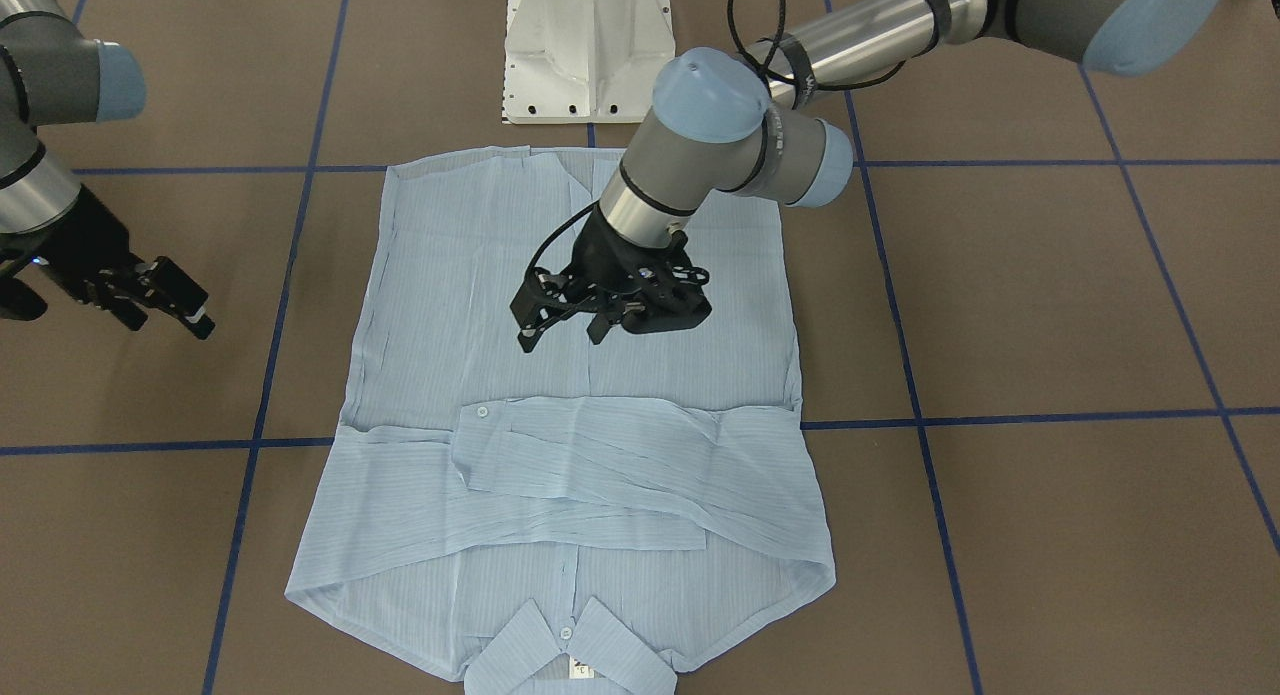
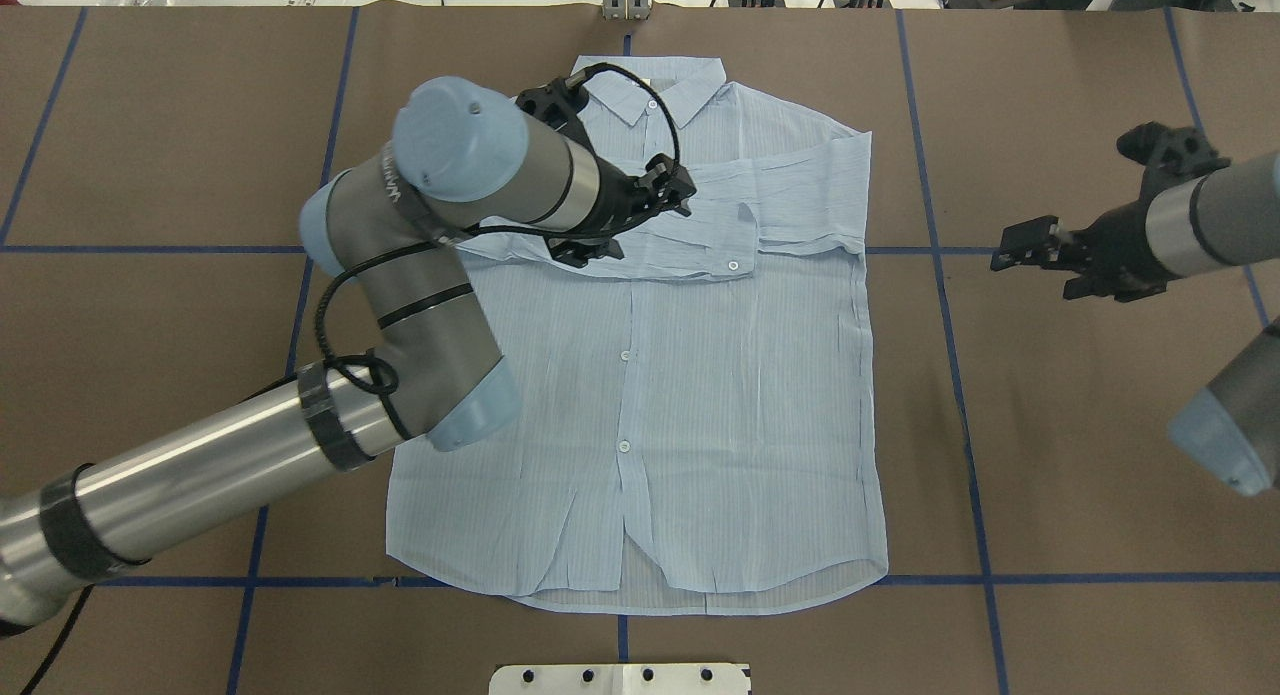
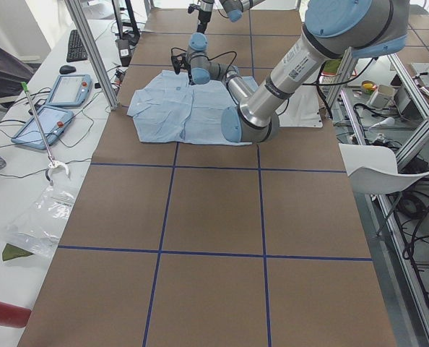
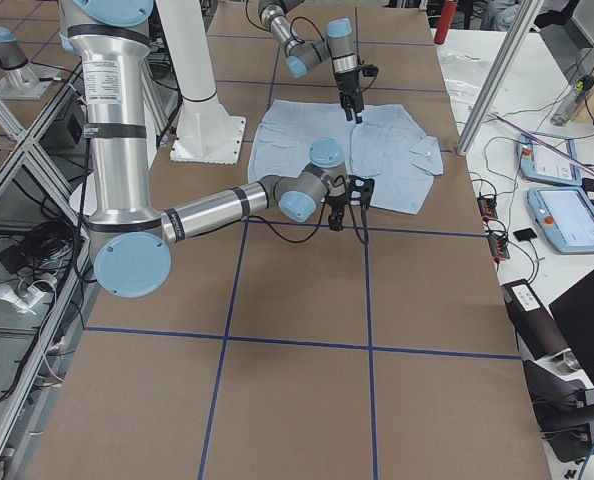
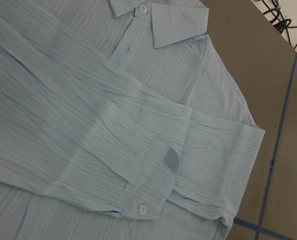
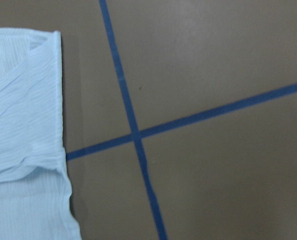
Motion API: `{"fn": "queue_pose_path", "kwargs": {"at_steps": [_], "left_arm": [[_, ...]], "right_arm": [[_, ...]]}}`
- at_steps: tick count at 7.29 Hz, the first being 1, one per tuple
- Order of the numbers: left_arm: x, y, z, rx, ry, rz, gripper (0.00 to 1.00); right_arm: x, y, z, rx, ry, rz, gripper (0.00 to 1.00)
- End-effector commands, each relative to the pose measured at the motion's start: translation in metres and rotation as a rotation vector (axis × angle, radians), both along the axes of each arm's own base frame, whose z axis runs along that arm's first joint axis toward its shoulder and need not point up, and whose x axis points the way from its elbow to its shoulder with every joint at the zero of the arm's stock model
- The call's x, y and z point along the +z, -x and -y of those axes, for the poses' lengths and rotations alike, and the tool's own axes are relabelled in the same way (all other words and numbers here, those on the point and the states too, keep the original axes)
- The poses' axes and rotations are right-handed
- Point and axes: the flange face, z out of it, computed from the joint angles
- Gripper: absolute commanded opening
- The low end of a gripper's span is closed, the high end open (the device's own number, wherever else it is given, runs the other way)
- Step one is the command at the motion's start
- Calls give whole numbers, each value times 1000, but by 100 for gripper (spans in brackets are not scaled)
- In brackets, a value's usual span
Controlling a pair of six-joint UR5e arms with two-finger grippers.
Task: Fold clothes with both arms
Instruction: 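Fold the other sleeve across the shirt with the left gripper, then move both grippers to the shirt hem corners nearest the robot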
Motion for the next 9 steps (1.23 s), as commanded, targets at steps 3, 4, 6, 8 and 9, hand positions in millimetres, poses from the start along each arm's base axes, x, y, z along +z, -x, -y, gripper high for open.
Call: {"fn": "queue_pose_path", "kwargs": {"at_steps": [3,4,6,8,9], "left_arm": [[106,75,1,73,-259,190,89],[109,83,8,65,-277,205,89],[111,86,11,59,-274,208,89],[112,85,11,59,-266,206,89],[112,85,11,58,-264,206,89]], "right_arm": [[-87,141,-177,76,141,-117,97],[-85,162,-209,47,96,-176,96],[-87,180,-239,10,62,-234,93],[-76,192,-260,-31,58,-286,90],[-75,194,-263,-38,57,-298,78]]}}
